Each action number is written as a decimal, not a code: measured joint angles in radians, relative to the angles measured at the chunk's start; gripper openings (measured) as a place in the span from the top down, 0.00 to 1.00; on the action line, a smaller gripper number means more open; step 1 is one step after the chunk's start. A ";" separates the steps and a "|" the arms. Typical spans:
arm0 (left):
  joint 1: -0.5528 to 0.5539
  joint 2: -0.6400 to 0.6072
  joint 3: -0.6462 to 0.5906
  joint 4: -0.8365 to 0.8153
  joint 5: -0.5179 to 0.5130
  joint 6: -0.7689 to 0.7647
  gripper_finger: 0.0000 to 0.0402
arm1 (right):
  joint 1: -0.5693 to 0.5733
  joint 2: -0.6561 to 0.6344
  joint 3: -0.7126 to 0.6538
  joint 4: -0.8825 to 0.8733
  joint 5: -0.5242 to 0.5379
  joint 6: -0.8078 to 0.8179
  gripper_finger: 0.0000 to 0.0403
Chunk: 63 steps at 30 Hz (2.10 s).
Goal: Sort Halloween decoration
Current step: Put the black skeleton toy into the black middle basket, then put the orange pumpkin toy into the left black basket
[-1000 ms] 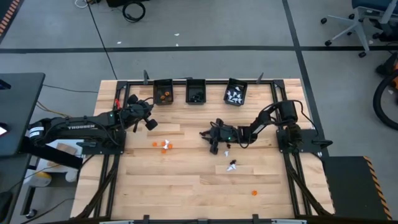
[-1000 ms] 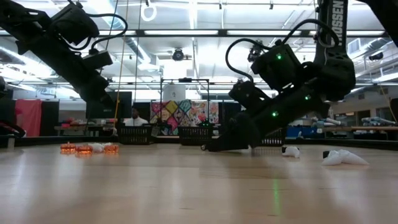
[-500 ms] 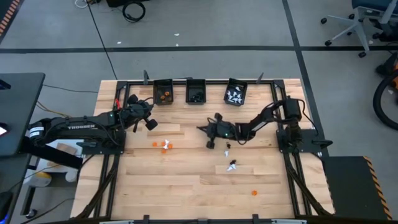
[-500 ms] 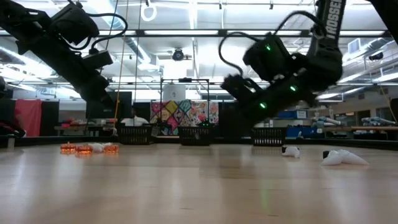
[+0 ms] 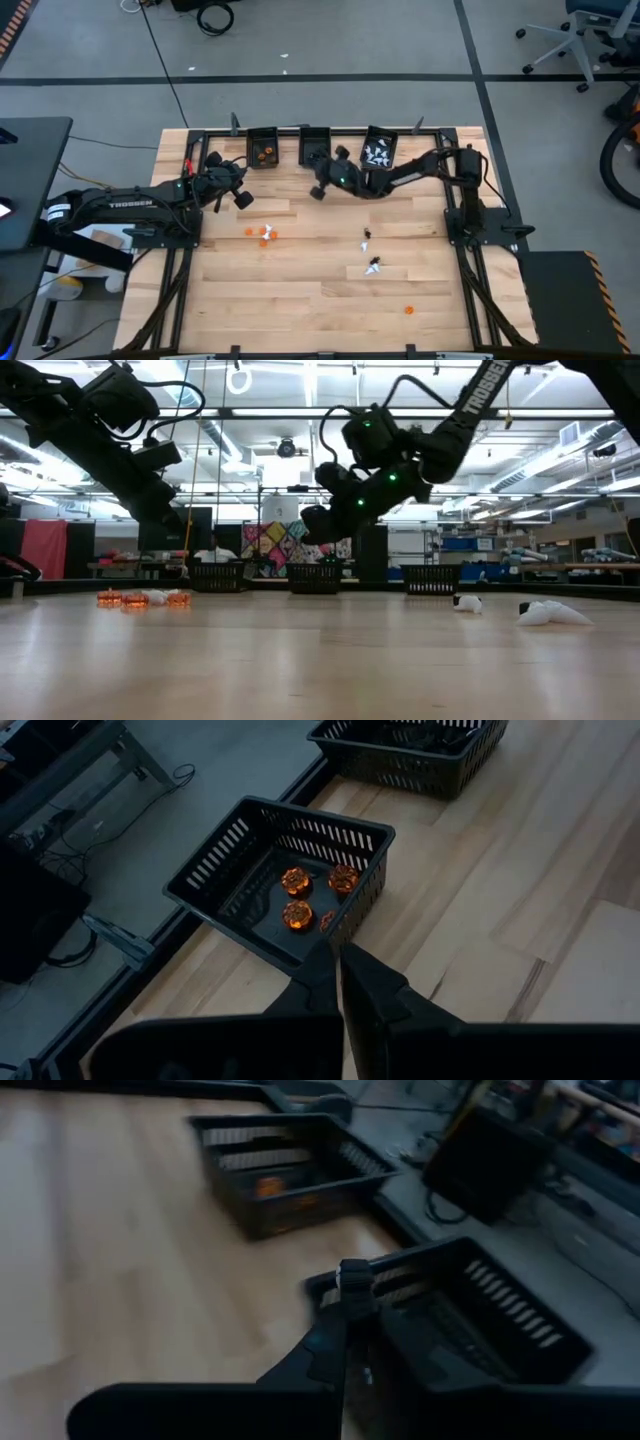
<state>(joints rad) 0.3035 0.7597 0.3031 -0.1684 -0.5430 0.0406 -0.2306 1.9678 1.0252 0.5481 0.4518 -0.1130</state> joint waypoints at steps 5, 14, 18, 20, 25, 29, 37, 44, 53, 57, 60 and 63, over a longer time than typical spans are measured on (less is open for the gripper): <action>0.000 0.000 0.000 0.000 0.000 0.000 1.00 | -0.051 -0.001 0.054 -0.073 0.000 0.013 0.84; 0.000 0.000 0.000 0.000 0.000 -0.001 1.00 | -0.064 -0.005 0.066 -0.167 -0.057 0.041 0.64; 0.000 0.000 0.000 -0.001 0.000 -0.001 1.00 | -0.002 -0.021 0.066 -0.164 -0.057 -0.029 0.62; 0.000 0.000 0.000 -0.001 0.000 -0.002 1.00 | 0.043 -0.021 0.067 -0.141 -0.054 -0.085 0.62; 0.000 0.000 0.000 0.000 0.000 -0.006 1.00 | 0.127 -0.021 0.067 -0.085 -0.188 -0.080 0.63; 0.000 0.000 0.000 0.005 0.000 -0.007 1.00 | 0.166 -0.021 0.067 -0.084 -0.295 0.017 0.62; 0.000 0.000 0.000 0.037 0.001 -0.013 1.00 | 0.244 0.101 0.107 0.004 -0.349 0.138 0.54; 0.000 0.000 0.000 0.042 0.001 -0.005 1.00 | 0.277 0.267 0.265 -0.006 -0.382 0.138 0.45; 0.000 0.000 0.000 0.031 0.001 0.000 1.00 | 0.276 0.410 0.392 -0.004 -0.435 0.137 0.42; 0.000 0.000 0.000 0.029 0.001 -0.001 1.00 | 0.275 0.439 0.396 0.011 -0.438 0.137 0.44; 0.000 0.000 0.000 0.025 0.002 -0.003 1.00 | 0.274 0.451 0.397 0.032 -0.438 0.137 0.45; -0.003 0.000 0.000 0.024 0.006 -0.003 1.00 | 0.274 0.451 0.396 0.028 -0.421 0.137 0.49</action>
<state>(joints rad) 0.3009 0.7601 0.3031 -0.1448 -0.5365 0.0372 0.0433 2.4184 1.4216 0.5761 0.0311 0.0242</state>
